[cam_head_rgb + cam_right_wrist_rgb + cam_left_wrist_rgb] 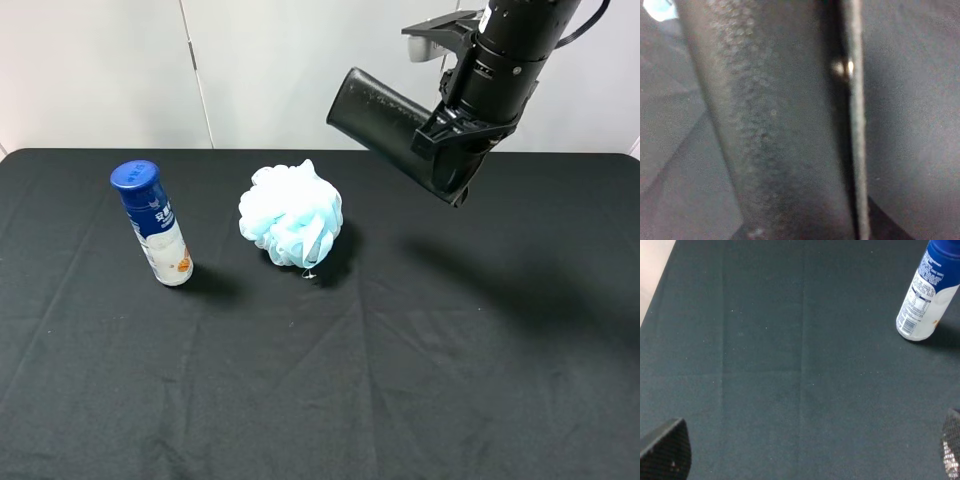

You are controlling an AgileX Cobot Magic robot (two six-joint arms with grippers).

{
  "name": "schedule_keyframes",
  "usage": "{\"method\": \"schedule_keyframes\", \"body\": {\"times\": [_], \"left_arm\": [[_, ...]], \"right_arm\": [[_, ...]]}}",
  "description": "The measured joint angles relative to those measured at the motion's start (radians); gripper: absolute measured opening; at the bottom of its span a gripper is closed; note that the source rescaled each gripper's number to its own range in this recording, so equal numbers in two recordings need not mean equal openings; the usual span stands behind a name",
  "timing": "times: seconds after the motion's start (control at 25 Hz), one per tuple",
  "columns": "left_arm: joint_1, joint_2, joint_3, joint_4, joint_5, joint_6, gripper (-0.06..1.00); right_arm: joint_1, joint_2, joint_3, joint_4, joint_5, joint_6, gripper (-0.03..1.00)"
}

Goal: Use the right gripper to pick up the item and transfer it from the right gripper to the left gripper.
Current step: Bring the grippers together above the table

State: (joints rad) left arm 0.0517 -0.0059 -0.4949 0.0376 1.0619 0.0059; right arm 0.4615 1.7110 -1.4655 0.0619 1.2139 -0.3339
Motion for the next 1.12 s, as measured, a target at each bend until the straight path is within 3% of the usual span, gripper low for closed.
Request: {"method": "schedule_keyframes", "body": {"times": [0.16,0.4,0.68,0.84,1.12], "left_arm": [[0.0,0.018,-0.014,-0.012,0.001,0.011,1.0],[0.0,0.177,-0.129,-0.054,0.004,0.144,1.0],[-0.005,0.386,-0.234,-0.193,0.005,0.229,1.0],[-0.087,0.476,-0.275,-0.244,-0.01,0.269,1.0],[-0.322,0.639,-0.33,-0.246,-0.115,0.34,1.0]], "right_arm": [[0.0,0.0,0.0,0.003,0.002,-0.039,0.02],[0.0,0.0,0.0,0.003,0.002,-0.075,0.02],[0.0,-0.002,0.0,0.004,0.002,-0.097,0.02],[0.0,-0.018,0.0,0.013,0.002,-0.122,0.02],[0.0,-0.036,0.0,0.051,0.003,-0.17,0.0]]}}
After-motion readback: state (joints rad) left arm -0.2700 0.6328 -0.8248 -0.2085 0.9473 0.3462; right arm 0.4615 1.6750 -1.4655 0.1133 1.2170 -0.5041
